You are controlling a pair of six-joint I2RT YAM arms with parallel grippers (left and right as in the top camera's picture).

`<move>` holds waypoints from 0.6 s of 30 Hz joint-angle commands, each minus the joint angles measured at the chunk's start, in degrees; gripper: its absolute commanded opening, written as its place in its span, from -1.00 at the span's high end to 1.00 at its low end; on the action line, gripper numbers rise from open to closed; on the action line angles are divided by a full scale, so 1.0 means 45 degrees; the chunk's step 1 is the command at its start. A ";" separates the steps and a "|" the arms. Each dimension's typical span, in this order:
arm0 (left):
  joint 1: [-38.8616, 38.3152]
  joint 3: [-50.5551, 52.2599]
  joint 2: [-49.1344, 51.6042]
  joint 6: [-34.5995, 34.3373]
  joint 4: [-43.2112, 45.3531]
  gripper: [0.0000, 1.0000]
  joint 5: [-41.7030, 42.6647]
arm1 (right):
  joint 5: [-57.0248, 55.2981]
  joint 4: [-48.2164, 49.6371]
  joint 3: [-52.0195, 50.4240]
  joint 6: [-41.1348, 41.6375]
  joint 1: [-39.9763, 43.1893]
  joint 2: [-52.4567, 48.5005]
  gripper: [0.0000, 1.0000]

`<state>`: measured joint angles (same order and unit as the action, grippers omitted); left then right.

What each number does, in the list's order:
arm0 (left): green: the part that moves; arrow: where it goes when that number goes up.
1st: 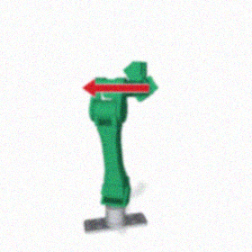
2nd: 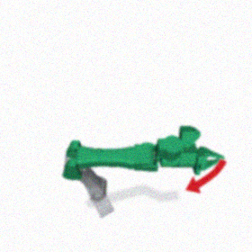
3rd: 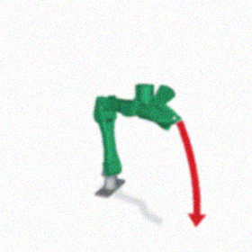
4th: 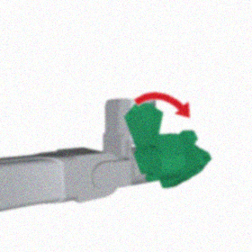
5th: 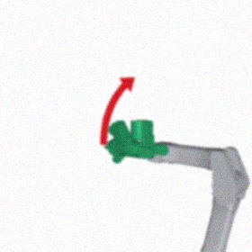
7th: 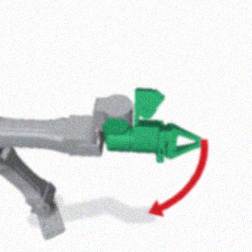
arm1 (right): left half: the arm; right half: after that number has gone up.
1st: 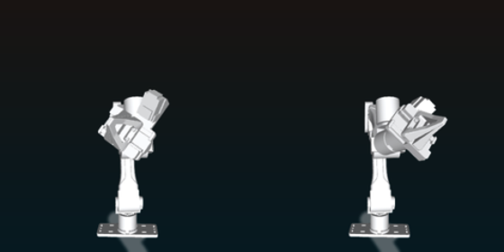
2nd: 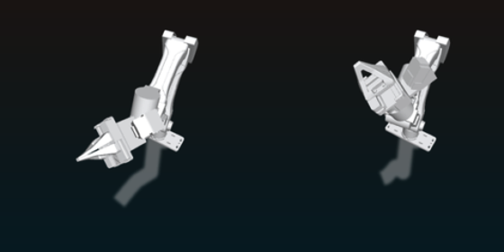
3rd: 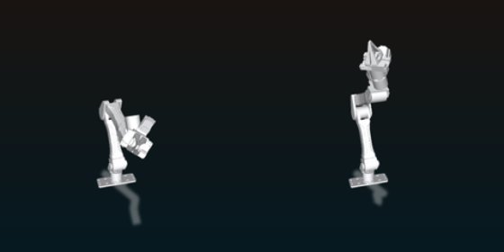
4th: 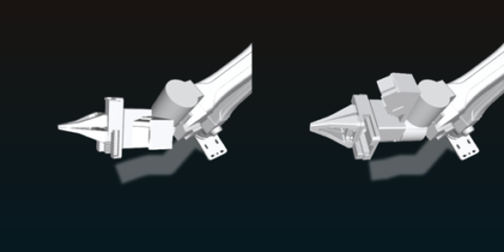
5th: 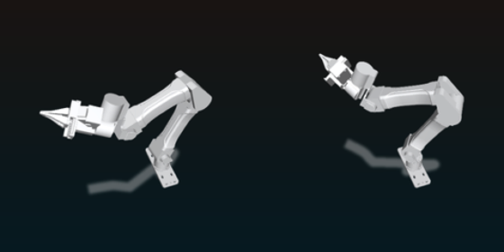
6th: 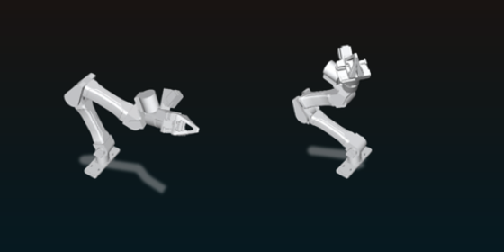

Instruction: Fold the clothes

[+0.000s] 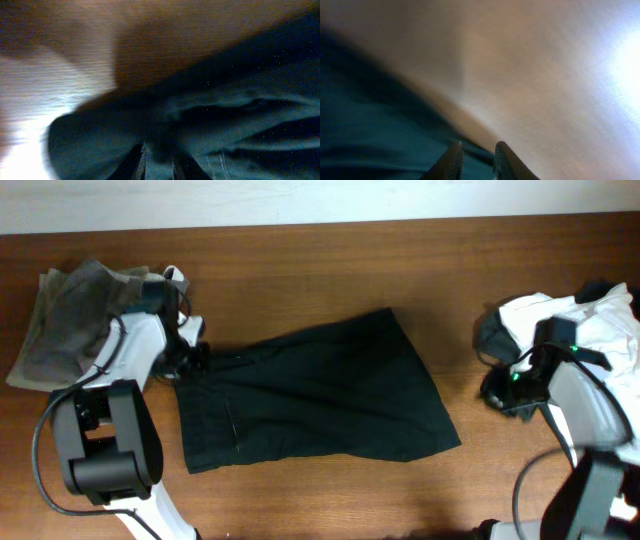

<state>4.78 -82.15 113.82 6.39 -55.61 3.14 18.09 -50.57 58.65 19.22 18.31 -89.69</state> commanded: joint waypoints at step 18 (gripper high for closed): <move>-0.1846 -0.1486 -0.0369 0.0593 -0.2467 -0.14 0.2351 | -0.0806 0.6941 0.0549 0.6256 -0.2705 -0.5649 0.92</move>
<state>-3.79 -89.41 113.30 8.16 -66.39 13.52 26.09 -17.58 62.89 44.82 0.86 -112.81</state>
